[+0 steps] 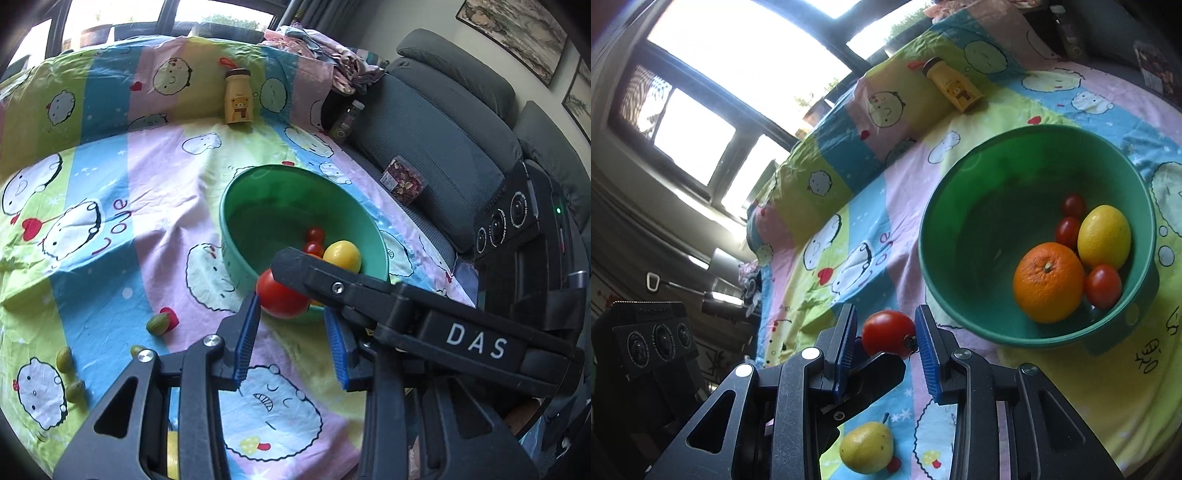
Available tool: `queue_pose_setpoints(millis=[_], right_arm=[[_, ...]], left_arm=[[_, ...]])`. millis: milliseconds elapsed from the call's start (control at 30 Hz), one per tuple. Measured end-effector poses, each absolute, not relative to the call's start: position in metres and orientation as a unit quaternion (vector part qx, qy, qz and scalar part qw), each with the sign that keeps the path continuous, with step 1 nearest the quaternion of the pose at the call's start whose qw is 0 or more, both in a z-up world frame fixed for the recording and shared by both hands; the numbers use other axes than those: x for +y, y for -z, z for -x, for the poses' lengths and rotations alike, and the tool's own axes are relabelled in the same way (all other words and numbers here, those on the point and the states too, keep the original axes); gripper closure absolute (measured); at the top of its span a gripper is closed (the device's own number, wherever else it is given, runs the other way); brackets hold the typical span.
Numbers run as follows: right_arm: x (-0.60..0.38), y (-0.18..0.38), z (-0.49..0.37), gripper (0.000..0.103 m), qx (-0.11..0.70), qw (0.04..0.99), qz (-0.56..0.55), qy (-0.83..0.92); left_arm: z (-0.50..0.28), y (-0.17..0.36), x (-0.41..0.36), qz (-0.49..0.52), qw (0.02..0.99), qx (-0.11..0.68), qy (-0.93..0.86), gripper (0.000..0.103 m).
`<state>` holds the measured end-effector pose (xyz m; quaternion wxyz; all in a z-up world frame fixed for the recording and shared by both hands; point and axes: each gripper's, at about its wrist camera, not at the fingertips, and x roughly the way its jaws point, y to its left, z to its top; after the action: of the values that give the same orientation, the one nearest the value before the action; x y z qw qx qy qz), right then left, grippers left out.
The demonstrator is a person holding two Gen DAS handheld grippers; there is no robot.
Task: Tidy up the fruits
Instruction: 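Carry the tomato with the right gripper into the green bowl and release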
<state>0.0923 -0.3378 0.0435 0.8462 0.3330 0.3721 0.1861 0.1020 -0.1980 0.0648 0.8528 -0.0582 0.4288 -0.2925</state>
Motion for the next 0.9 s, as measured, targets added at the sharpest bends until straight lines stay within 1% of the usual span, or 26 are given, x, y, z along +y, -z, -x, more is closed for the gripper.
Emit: queue_pose_setpoints(millis=[233,467,667,767,900], right_arm=[[-0.379,-0.044,-0.093,0.067,0.346,0.853,-0.360,-0.153],[-0.408,-0.030,-0.096,0.067,0.352,0.843,-0.390,-0.115],[-0.418,-0.020,-0.101,0.067,0.359,0.837,-0.402,-0.090],[-0.419,-0.017,-0.103,0.067,0.366,0.838,-0.398,-0.080],[-0.415,-0.021,-0.101,0.067,0.366,0.850,-0.374,-0.061]], left_arm=[[-0.121,-0.065,-0.239,0.039,0.841,0.429,0.326,0.069],[-0.138,-0.051,-0.266,0.036,0.821,0.450,0.349,0.069],[-0.145,-0.041,-0.273,0.047,0.809,0.465,0.355,0.068],[-0.145,-0.037,-0.271,0.053,0.812,0.470,0.342,0.063],[-0.137,-0.038,-0.256,0.061,0.824,0.468,0.314,0.044]])
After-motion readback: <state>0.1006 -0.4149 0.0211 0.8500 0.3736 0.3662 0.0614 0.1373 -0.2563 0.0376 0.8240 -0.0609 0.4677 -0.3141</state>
